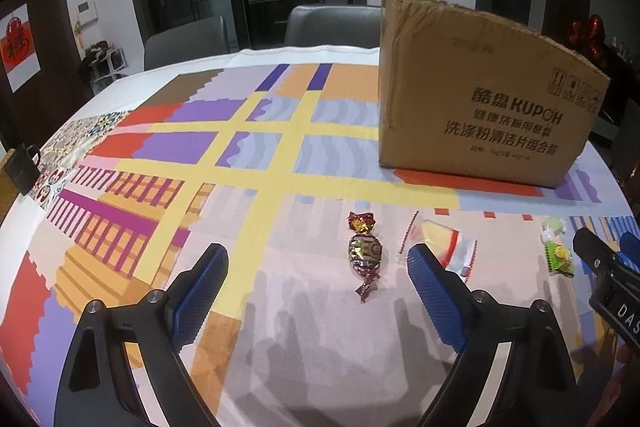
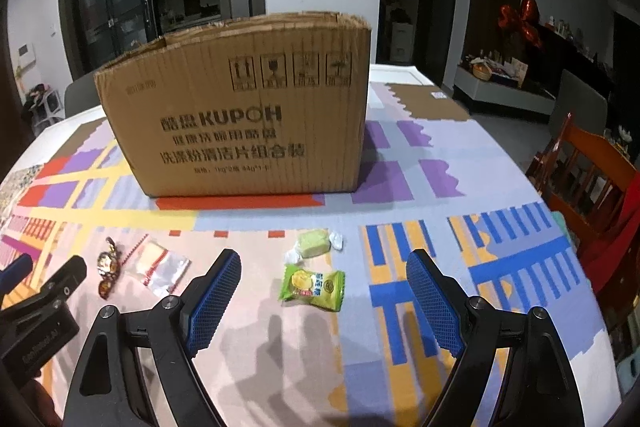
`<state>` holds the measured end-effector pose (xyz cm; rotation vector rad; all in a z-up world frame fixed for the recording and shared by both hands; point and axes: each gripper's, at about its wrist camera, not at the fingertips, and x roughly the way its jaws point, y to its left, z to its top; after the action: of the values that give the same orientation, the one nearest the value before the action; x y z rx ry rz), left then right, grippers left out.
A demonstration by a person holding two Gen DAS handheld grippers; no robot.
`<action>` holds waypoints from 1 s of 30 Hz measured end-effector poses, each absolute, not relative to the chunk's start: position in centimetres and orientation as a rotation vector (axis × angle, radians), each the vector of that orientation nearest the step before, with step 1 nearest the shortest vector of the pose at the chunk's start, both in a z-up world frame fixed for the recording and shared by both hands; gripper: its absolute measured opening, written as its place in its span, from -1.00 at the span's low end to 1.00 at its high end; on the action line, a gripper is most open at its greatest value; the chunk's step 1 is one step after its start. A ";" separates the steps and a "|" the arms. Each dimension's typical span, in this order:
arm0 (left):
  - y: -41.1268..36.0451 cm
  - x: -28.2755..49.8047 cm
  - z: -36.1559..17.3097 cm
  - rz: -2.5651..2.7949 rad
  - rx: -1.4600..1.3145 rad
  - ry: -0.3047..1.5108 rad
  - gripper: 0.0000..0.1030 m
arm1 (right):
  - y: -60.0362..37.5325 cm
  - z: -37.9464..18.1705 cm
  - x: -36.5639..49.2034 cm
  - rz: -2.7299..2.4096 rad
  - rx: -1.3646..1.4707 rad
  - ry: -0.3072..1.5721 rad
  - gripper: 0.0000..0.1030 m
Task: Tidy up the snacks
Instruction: 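Grasp the gold-wrapped candy with the left tool while the right tool grasps the green-yellow sweet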
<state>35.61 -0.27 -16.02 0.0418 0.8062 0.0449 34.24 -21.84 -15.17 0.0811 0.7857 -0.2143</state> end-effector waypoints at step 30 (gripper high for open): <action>-1.5 38.1 -18.8 -0.002 0.032 0.869 0.27 | -22.1 -19.7 36.0 -0.255 0.100 0.909 0.66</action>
<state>38.05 -1.49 -18.81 0.0320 0.8686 -0.0021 36.02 -22.14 -19.73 0.0995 0.9087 -0.2547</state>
